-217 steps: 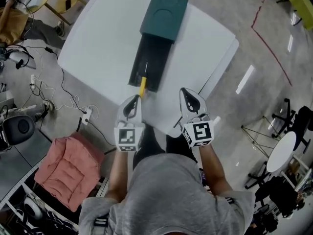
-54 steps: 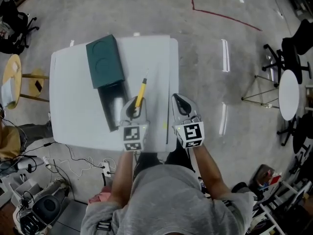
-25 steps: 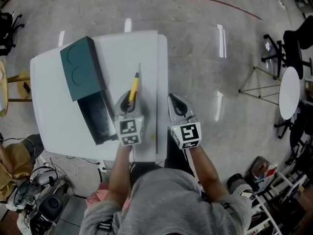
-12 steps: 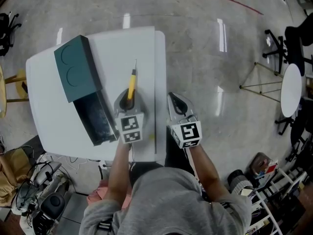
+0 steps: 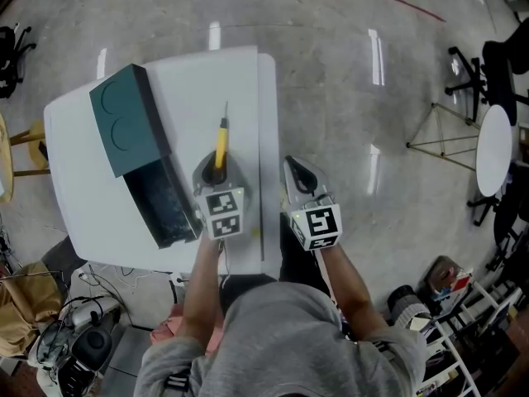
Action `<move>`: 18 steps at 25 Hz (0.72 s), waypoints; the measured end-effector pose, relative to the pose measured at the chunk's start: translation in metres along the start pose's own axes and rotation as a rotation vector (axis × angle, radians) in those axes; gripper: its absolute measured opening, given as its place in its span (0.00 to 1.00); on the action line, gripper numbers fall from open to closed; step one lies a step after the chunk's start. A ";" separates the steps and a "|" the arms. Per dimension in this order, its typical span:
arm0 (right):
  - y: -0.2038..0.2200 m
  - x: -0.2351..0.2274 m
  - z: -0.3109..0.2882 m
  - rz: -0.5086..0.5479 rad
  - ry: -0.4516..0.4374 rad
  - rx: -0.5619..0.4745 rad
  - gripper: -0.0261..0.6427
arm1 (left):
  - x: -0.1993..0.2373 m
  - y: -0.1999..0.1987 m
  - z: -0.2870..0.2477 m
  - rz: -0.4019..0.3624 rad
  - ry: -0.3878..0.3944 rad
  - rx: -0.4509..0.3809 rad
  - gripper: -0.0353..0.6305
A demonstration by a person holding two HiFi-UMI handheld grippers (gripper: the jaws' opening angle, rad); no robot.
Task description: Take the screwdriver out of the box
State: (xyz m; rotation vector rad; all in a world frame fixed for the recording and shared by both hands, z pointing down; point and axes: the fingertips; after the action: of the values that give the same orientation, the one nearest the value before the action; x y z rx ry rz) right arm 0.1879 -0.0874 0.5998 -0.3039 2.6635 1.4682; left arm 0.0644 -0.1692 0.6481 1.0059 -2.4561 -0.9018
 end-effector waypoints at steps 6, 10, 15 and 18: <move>0.000 -0.007 0.002 -0.009 0.005 0.000 0.04 | -0.001 0.001 -0.001 0.033 0.022 0.023 0.19; -0.002 -0.008 0.003 -0.014 0.005 0.000 0.04 | -0.002 -0.001 0.001 0.044 0.029 0.023 0.19; 0.000 -0.008 0.001 -0.015 0.005 0.004 0.04 | 0.002 -0.001 -0.001 0.052 0.023 0.020 0.20; -0.001 -0.009 0.003 -0.013 0.008 0.005 0.04 | 0.002 0.000 -0.002 0.070 0.021 -0.011 0.25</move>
State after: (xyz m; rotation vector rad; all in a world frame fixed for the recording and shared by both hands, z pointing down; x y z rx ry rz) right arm 0.1965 -0.0838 0.5991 -0.3273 2.6655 1.4602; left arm 0.0638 -0.1720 0.6494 0.9153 -2.4502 -0.8772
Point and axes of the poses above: the fingertips, and each gripper's own axes: z backward along the fingers, x to its left, y out of its underside, and after that the axes turned 7 degrees about y, right-handed
